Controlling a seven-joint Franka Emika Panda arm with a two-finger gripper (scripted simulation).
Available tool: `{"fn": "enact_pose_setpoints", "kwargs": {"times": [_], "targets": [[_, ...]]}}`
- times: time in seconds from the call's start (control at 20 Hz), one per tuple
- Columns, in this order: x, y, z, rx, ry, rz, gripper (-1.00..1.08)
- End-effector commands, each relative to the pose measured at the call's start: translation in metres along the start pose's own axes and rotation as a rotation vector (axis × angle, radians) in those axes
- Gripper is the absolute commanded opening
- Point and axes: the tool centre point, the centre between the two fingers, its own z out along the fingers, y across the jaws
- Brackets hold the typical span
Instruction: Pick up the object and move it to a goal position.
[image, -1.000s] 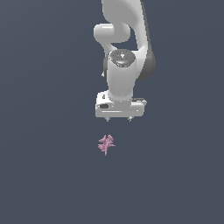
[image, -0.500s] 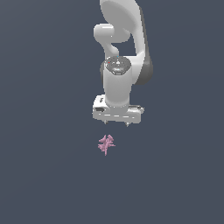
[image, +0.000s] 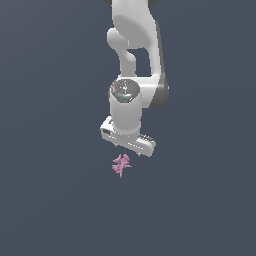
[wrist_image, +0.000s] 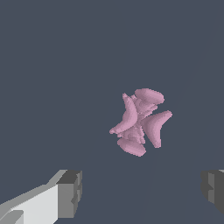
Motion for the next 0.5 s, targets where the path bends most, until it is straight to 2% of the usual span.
{"fn": "enact_pose_setpoints", "kwargs": {"times": [0.0, 0.45], "targets": [[0.008, 0.003, 0.007, -0.002, 0.0, 0.08, 1.0], [0.028, 0.012, 0.026, -0.01, 0.003, 0.278, 1.0]]}}
